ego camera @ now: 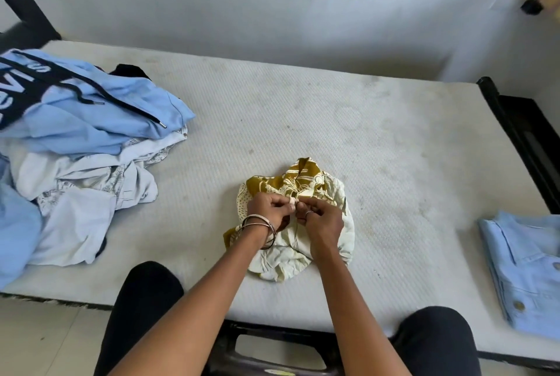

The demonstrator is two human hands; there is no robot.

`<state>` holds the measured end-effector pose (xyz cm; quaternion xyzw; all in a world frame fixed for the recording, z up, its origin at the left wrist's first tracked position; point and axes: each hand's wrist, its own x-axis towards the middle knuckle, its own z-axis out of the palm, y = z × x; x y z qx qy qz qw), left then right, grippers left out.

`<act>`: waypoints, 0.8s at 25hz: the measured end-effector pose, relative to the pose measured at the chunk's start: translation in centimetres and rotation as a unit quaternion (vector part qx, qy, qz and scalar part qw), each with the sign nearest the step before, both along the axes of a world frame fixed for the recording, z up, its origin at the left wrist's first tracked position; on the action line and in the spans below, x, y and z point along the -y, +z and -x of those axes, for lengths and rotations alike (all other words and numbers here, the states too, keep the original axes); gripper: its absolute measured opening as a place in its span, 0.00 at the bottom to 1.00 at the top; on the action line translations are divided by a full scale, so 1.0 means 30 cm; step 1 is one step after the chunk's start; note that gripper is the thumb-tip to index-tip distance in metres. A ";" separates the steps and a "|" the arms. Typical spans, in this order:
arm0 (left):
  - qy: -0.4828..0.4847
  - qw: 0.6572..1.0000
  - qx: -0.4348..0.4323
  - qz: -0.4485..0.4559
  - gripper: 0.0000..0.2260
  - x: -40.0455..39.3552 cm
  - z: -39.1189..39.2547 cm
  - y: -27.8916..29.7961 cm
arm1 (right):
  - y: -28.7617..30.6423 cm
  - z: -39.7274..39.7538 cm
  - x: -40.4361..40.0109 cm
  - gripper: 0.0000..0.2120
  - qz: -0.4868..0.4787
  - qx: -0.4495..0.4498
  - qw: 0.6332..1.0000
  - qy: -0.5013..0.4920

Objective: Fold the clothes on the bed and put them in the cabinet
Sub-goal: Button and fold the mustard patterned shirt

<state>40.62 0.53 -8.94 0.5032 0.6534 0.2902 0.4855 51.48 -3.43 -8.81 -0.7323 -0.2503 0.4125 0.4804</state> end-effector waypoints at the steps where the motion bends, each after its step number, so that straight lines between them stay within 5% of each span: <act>1: 0.003 1.000 0.004 0.005 0.09 0.023 -0.005 0.006 | 0.001 -0.004 0.025 0.13 0.001 0.004 1.000 0.008; 10: 0.026 0.996 0.080 0.022 0.11 0.155 -0.048 0.043 | 0.061 -0.047 0.138 0.10 -0.011 0.022 0.998 0.053; 14: -0.021 0.997 -0.025 -0.072 0.05 0.184 -0.057 0.045 | 0.066 -0.070 0.147 0.10 -0.001 0.029 0.997 0.065; 20: -0.063 0.975 -0.146 -0.157 0.02 0.202 -0.070 0.018 | 0.086 -0.069 0.138 0.03 0.009 0.179 0.969 0.170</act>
